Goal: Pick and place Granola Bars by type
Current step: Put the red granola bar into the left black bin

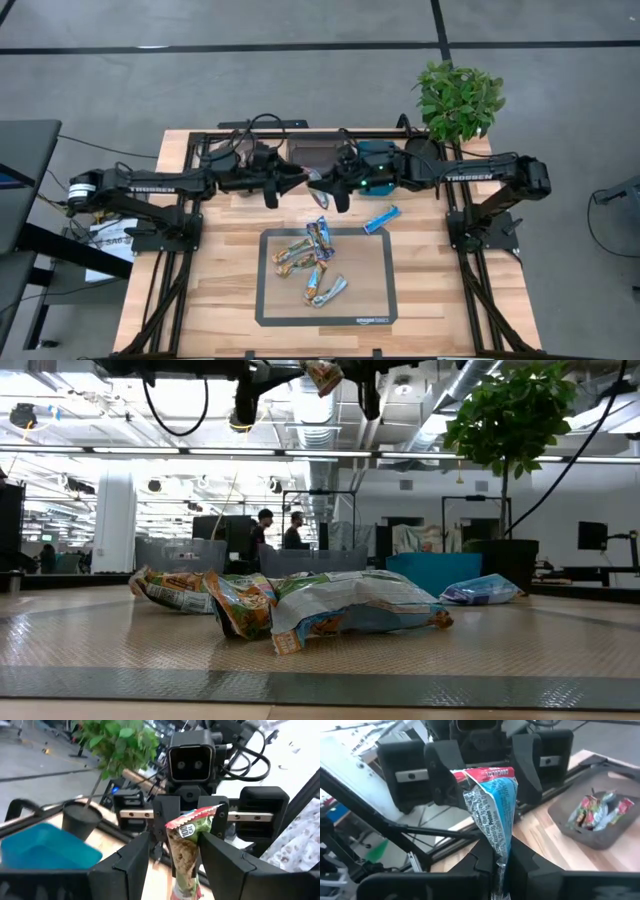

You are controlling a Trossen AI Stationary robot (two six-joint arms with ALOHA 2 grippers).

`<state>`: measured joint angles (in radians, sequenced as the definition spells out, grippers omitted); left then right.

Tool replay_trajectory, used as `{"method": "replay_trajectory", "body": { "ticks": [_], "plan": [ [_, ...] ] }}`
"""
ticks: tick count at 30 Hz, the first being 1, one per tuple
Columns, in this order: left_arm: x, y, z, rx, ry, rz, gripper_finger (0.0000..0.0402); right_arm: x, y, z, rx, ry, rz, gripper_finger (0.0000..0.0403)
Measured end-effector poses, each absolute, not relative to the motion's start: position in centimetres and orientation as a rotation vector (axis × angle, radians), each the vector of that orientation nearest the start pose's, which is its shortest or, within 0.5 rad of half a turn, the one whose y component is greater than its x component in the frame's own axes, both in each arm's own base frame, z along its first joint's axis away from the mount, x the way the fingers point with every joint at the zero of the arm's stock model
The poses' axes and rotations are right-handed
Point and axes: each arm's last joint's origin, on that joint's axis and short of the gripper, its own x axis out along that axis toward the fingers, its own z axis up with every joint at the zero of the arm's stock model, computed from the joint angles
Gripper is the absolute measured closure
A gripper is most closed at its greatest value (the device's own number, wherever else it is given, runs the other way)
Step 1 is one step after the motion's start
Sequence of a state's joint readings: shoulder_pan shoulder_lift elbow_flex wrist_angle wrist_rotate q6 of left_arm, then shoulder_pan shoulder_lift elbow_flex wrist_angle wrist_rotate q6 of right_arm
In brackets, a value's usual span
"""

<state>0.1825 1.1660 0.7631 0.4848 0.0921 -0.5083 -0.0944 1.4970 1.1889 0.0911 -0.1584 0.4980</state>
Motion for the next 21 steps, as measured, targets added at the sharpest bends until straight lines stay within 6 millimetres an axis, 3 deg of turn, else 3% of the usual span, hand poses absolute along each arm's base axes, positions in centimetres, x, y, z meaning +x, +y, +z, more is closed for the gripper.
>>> {"method": "replay_trajectory", "body": {
  "ticks": [11,21],
  "plan": [
    [26.0,4.8,32.1,-0.502,-0.221,0.041,0.0243,34.5,-3.5,33.3,0.525,0.190,0.049,0.0383],
    [25.9,5.0,32.5,-0.511,-0.245,-0.012,0.0387,34.5,-3.8,33.7,0.516,0.157,0.079,0.0381]
  ]
}}
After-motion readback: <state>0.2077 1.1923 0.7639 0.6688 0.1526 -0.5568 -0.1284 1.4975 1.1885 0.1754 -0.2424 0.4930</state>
